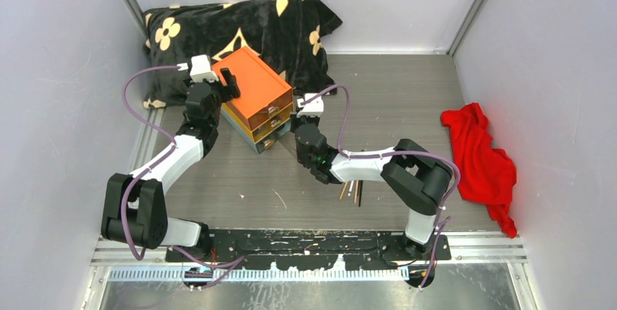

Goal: Organize the makeup
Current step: Place the makeup brush in the drawer.

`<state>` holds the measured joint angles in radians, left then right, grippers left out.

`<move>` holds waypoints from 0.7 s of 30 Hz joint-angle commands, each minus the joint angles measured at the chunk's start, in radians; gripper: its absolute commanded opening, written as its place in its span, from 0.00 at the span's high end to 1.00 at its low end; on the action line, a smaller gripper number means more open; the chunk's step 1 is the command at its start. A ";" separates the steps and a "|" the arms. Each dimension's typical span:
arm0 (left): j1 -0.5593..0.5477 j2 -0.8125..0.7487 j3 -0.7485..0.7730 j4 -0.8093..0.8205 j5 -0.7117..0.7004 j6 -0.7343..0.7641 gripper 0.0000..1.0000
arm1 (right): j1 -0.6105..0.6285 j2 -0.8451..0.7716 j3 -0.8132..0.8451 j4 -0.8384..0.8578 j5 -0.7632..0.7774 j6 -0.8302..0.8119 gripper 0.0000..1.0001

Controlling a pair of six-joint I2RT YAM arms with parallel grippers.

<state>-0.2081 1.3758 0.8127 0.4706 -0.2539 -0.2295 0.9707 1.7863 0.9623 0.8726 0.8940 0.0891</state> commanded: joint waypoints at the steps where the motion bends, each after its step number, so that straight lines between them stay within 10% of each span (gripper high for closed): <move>1: -0.029 0.065 -0.067 -0.290 0.152 0.047 0.23 | 0.018 0.001 -0.032 0.187 0.091 -0.081 0.99; 21: -0.029 0.068 -0.064 -0.293 0.153 0.048 0.23 | 0.121 -0.153 -0.178 0.140 0.109 -0.139 0.99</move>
<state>-0.2081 1.3762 0.8127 0.4706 -0.2539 -0.2295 1.0729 1.7145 0.7971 1.0153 0.9714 -0.0257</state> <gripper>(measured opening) 0.777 0.035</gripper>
